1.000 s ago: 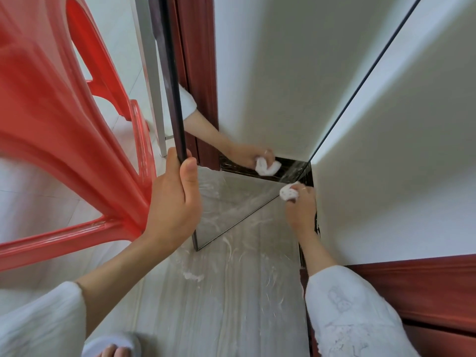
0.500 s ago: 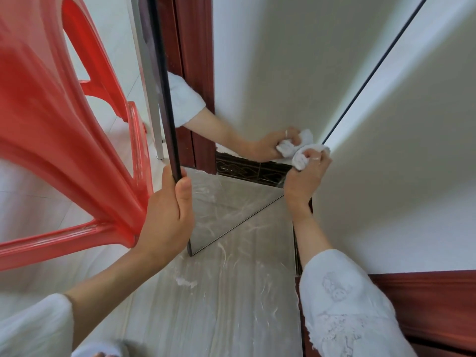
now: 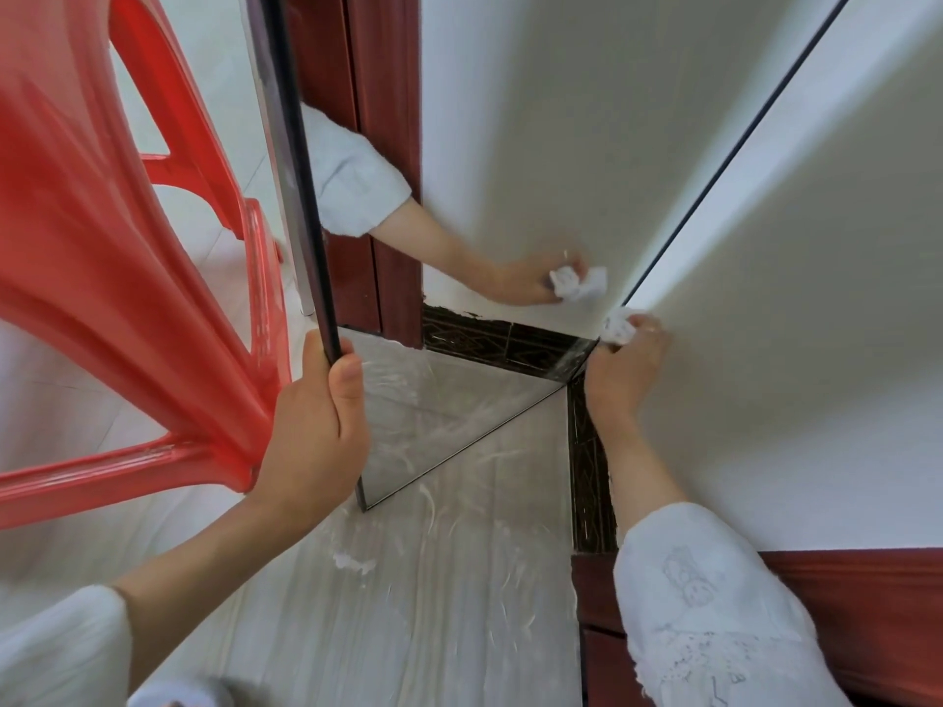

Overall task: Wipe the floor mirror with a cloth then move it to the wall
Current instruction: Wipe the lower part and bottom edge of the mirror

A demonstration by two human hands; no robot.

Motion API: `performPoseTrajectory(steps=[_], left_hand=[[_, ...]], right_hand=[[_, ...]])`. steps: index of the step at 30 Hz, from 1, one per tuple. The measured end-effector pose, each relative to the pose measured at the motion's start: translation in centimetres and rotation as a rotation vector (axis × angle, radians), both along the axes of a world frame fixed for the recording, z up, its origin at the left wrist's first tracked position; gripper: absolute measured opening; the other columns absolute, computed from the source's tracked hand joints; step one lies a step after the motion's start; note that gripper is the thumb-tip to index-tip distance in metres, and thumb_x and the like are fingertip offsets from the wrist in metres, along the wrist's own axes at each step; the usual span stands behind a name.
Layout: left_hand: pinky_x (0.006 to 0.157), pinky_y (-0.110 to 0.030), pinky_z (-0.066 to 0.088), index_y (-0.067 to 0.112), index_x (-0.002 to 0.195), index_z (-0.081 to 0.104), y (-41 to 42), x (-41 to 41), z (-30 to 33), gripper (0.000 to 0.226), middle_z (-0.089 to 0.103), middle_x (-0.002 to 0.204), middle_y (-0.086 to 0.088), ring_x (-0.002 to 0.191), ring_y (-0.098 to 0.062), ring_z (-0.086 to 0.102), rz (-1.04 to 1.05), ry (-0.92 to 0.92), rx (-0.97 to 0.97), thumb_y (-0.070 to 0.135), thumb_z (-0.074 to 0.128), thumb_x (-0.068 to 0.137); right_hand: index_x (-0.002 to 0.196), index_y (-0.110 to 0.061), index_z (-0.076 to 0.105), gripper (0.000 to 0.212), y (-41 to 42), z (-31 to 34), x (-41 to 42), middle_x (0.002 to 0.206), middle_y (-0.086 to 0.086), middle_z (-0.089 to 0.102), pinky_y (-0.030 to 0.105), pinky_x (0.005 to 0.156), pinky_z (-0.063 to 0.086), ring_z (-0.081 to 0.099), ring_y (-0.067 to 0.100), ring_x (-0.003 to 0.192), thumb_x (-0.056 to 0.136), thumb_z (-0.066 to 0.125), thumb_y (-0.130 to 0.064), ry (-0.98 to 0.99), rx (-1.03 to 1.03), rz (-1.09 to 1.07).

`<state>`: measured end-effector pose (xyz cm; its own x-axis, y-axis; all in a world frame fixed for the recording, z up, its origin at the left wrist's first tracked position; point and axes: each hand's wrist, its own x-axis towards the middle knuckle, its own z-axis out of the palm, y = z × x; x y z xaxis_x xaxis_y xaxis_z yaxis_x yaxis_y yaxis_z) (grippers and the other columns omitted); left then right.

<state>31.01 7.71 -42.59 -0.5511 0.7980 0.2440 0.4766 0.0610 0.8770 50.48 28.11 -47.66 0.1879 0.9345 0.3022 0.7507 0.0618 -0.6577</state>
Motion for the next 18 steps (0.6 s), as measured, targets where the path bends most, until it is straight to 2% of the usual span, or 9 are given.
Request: performPoseTrajectory(steps=[3,6,9,14,15,18], left_hand=[[0.035,-0.011,0.029,0.019,0.085,0.035,-0.2,-0.2,0.1,0.049,0.025,0.046,0.012,0.041,-0.003,0.044,-0.035,0.014,0.024,0.061,0.011,0.089],[0.035,-0.011,0.026,0.032,0.079,0.031,-0.3,-0.4,0.1,0.045,0.024,0.048,0.012,0.042,-0.004,0.042,-0.047,0.013,0.047,0.071,0.008,0.083],[0.035,-0.011,0.025,0.034,0.078,0.031,-0.1,-0.4,0.0,0.042,0.023,0.048,0.014,0.041,-0.004,0.041,-0.039,0.017,0.071,0.07,0.009,0.084],[0.038,-0.013,0.027,0.035,0.078,0.03,0.2,-0.4,-0.2,0.037,0.024,0.051,0.014,0.043,0.0,0.039,-0.03,0.034,0.124,0.064,0.011,0.087],[0.038,-0.012,0.026,0.035,0.078,0.03,0.2,-0.4,-0.3,0.036,0.023,0.051,0.014,0.042,0.0,0.039,-0.031,0.035,0.128,0.064,0.011,0.088],[0.037,-0.008,0.025,0.035,0.077,0.029,0.3,-0.4,-0.4,0.034,0.023,0.051,0.015,0.041,0.0,0.039,-0.027,0.036,0.124,0.062,0.012,0.088]], right_hand=[[0.111,0.002,0.048,0.04,2.2,2.7,-1.1,0.121,0.018,0.045,0.032,0.09,0.046,0.051,0.031,0.107,0.073,0.048,0.012,0.025,0.194,0.005],[0.107,0.001,0.05,0.036,3.0,2.9,-1.9,0.125,0.018,0.044,0.034,0.091,0.047,0.05,0.032,0.11,0.073,0.048,0.013,0.034,0.25,0.012],[0.109,0.002,0.05,0.037,2.5,0.6,-1.8,0.137,0.015,0.037,0.028,0.099,0.041,0.044,0.028,0.121,0.074,0.049,0.013,-0.002,0.174,0.026],[0.109,0.005,0.049,0.038,1.2,-3.2,-1.4,0.132,0.014,0.039,0.013,0.082,0.033,0.047,0.023,0.107,0.073,0.047,0.015,-0.003,0.052,0.075],[0.11,0.005,0.049,0.038,0.8,-3.9,-1.3,0.131,0.015,0.039,0.014,0.08,0.034,0.047,0.022,0.103,0.074,0.047,0.015,0.0,0.004,0.077],[0.103,0.003,0.054,0.028,0.3,-6.5,-0.4,0.122,0.019,0.048,0.028,0.075,0.042,0.051,0.024,0.091,0.077,0.045,0.009,-0.046,-0.212,0.167]])
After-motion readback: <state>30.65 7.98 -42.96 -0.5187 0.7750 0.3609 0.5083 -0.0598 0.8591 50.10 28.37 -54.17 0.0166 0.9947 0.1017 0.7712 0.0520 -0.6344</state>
